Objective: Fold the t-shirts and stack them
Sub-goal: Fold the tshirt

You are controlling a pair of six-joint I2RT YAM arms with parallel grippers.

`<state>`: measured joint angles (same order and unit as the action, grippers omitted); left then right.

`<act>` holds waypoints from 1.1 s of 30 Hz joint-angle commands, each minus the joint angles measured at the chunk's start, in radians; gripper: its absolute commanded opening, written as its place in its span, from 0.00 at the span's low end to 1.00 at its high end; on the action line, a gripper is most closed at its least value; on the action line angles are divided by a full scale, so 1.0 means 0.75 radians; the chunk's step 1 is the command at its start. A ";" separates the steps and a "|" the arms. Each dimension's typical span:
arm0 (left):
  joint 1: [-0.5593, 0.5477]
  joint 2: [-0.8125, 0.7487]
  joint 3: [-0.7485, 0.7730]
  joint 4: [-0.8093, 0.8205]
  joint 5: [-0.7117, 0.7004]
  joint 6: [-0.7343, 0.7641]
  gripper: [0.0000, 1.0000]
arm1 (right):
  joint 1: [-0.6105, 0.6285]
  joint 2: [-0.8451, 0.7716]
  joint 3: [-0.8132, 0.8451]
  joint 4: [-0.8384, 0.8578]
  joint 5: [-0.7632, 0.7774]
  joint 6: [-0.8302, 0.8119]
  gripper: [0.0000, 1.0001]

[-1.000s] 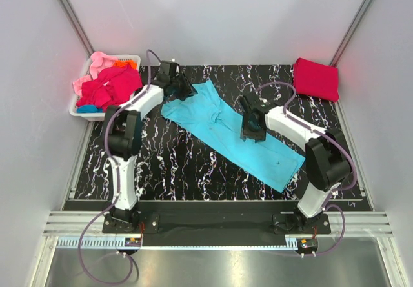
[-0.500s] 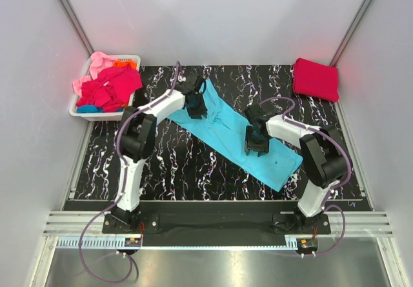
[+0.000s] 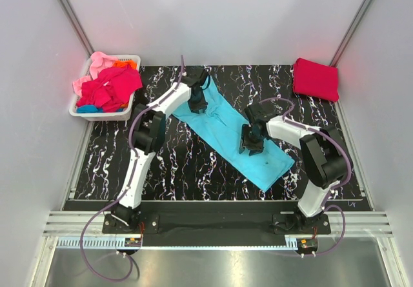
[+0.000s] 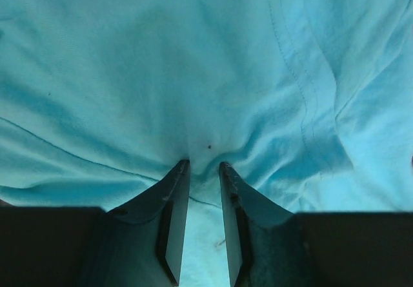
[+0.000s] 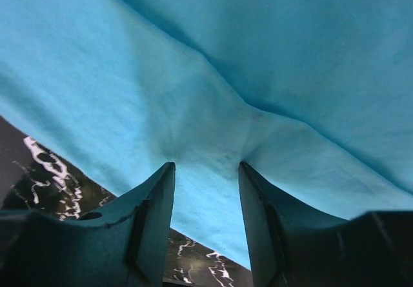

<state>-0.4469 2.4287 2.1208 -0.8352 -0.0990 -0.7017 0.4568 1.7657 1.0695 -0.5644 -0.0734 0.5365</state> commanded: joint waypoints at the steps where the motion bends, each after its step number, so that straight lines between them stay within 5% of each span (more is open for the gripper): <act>1: 0.027 0.075 0.130 -0.030 -0.022 0.005 0.31 | 0.102 0.098 -0.070 0.069 -0.133 0.052 0.51; 7: 0.070 0.198 0.293 0.005 0.101 0.025 0.32 | 0.274 0.182 -0.003 0.102 -0.225 0.139 0.49; 17: 0.148 0.141 0.230 0.277 0.353 0.089 0.32 | 0.532 0.282 0.194 0.125 -0.264 0.268 0.46; 25: 0.170 -0.397 -0.438 0.906 0.576 0.150 0.33 | 0.532 0.070 0.294 0.012 -0.078 0.242 0.48; 33: 0.191 -0.810 -0.813 0.985 0.531 0.101 0.34 | 0.522 -0.217 0.370 -0.159 0.377 0.174 0.52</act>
<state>-0.3157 1.9446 1.5784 -0.1936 0.2996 -0.6193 0.8543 1.7206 1.2934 -0.6151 -0.0158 0.6952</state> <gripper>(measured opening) 0.340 0.520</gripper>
